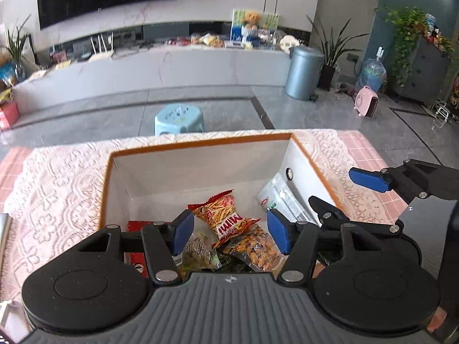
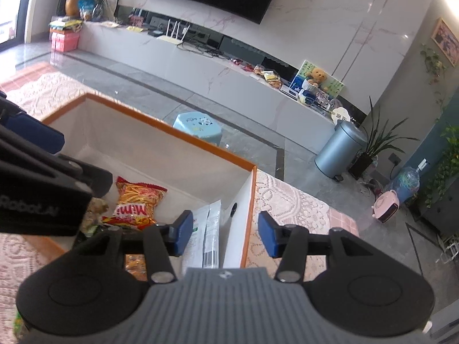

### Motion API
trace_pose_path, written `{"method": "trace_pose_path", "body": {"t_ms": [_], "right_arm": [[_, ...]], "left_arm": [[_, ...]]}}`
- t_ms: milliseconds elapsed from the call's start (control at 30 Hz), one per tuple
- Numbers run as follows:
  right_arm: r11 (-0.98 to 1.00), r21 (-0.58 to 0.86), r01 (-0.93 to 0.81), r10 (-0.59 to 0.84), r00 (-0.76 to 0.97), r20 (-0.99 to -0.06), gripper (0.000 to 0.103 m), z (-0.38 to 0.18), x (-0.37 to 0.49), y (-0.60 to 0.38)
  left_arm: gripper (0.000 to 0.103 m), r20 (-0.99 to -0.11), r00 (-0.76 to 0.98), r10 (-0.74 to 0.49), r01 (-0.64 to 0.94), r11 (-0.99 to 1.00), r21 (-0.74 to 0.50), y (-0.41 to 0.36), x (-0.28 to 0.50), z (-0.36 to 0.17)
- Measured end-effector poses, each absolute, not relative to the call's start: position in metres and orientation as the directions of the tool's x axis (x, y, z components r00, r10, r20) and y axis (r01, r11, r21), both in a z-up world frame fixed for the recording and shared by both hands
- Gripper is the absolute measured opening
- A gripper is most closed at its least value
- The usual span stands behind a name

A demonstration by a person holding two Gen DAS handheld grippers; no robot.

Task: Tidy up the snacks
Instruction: 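Open both grippers to release the snacks and withdraw from the box, then move both grippers back toward the remaining snacks in front of the box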

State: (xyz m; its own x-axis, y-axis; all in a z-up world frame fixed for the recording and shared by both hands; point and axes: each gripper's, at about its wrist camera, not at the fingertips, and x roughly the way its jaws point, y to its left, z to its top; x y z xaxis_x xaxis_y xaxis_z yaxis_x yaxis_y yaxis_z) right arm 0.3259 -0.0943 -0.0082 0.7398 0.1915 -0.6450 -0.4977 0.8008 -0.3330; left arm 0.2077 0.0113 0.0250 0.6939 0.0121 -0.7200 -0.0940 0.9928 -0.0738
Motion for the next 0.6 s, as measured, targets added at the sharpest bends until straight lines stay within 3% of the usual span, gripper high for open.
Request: {"method": "trace_pose_path", "body": {"t_ms": [367,500,600], "right_arm": [[0.857,-0.211,-0.470,0.238,0.724,-0.648,0.053,0.031,0.261,-0.126],[0.872,-0.146,-0.468,0.270,0.707,-0.653,0.065,0.037,0.233,-0.137],[0.877,-0.109,-0.468,0.291,0.698,-0.654,0.065,0.037,0.210,-0.142]], "left_arm": [[0.069,-0.663,0.748,-0.023,-0.093,0.986,-0.138,0.011,0.149,0.054],[0.069,-0.655,0.752,-0.068,-0.076,0.979,-0.188,0.013,0.127,0.057],[0.069,-0.658,0.748,-0.090,-0.064,0.976,-0.207,0.014,0.112,0.054]]}}
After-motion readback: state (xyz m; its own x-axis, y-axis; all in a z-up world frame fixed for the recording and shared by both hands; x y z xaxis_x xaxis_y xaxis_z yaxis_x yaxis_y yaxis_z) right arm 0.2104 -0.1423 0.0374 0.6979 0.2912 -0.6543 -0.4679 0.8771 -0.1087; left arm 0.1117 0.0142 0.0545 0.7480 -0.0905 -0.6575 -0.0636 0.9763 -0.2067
